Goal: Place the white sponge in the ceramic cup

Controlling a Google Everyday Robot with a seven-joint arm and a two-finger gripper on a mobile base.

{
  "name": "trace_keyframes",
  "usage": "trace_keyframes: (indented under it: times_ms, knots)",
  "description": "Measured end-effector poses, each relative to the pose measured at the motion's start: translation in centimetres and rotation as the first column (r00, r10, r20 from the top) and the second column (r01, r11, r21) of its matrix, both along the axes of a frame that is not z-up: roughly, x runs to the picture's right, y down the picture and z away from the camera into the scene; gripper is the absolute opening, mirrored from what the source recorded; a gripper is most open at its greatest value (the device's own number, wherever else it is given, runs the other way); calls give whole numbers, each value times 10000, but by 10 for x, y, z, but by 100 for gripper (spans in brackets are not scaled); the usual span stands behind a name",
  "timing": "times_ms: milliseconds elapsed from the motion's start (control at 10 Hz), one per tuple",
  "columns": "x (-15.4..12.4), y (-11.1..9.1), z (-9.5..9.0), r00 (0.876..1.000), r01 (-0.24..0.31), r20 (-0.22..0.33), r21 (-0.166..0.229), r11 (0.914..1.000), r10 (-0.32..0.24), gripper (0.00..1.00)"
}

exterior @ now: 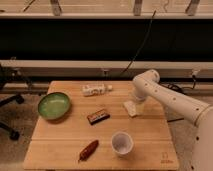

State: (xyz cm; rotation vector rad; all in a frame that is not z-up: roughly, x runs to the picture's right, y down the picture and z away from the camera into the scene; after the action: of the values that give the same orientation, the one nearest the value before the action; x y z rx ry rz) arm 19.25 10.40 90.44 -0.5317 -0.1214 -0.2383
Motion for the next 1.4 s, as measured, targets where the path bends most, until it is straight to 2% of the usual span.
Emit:
trace_keyframes:
  times_ms: [100, 400, 800, 1000, 1200, 1400]
  knots:
    - [0, 0, 0, 10000, 27, 18, -26, 10000, -27, 80]
    - [-1, 9, 7, 9997, 160, 174, -529, 9985, -151, 80]
    - [-4, 19, 12, 9986, 366, 418, -1213, 9919, -318, 80]
    - [-4, 21, 13, 9979, 458, 519, -1392, 9892, -389, 78]
    - [-2, 22, 12, 9978, 423, 572, -1503, 9877, -341, 61]
    - [1, 22, 9, 9978, 274, 638, -1488, 9885, -180, 39]
